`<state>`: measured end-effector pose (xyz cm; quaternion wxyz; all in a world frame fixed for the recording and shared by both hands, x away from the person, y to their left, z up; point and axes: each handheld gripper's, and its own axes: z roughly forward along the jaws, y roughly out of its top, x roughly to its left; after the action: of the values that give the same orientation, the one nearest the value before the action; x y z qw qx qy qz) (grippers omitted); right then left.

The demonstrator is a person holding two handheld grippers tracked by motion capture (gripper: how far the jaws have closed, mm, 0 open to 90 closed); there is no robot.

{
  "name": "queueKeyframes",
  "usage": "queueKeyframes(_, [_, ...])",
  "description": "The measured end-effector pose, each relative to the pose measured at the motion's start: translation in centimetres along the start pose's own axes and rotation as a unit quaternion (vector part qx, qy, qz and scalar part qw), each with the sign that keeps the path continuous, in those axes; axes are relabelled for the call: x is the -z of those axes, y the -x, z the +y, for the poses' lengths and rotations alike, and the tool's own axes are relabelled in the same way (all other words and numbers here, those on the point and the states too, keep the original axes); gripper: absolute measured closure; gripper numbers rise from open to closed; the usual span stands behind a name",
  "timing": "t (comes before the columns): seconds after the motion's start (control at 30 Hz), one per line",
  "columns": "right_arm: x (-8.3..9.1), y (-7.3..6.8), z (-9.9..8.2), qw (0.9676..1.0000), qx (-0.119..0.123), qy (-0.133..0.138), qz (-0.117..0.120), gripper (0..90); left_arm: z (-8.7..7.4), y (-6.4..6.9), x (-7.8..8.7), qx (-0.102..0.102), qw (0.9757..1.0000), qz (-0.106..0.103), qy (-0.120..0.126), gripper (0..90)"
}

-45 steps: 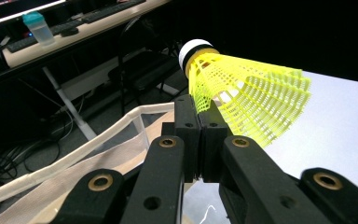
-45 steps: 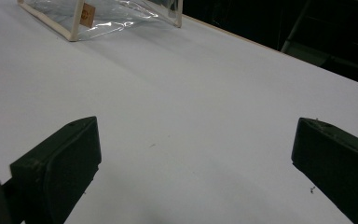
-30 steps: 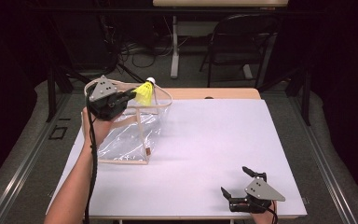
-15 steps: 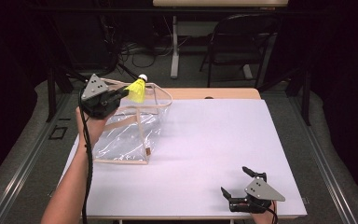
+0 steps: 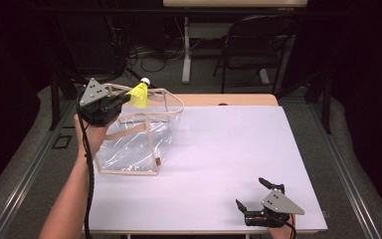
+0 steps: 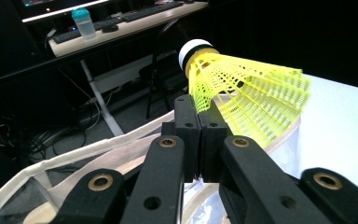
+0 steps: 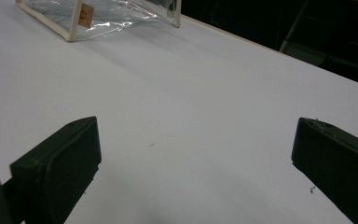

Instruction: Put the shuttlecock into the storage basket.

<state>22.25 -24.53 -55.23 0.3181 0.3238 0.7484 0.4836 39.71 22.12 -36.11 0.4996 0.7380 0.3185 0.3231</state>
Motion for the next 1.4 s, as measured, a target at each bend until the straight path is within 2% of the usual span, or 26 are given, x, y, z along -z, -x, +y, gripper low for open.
queueKeyframes(0.7, [-0.1,0.0,0.0,1.0,-0.001,-0.003,0.002,1.0,-0.6,-1.5,0.9,0.012,0.9997,0.023,-0.004,88.9])
queueKeyframes(0.8, [-0.2,0.0,0.0,1.0,-0.003,-0.002,0.001,1.0,-0.8,-1.8,1.0,0.022,0.9993,0.029,0.0,88.9])
queueKeyframes(1.17, [-0.1,0.0,0.0,1.0,-0.003,-0.003,0.0,1.0,-1.3,-2.3,1.3,0.021,0.9989,0.042,-0.01,88.8])
queueKeyframes(1.4, [-0.1,0.0,0.0,1.0,-0.002,-0.004,0.0,1.0,-1.5,-2.5,1.5,0.029,0.9985,0.046,0.001,88.8])
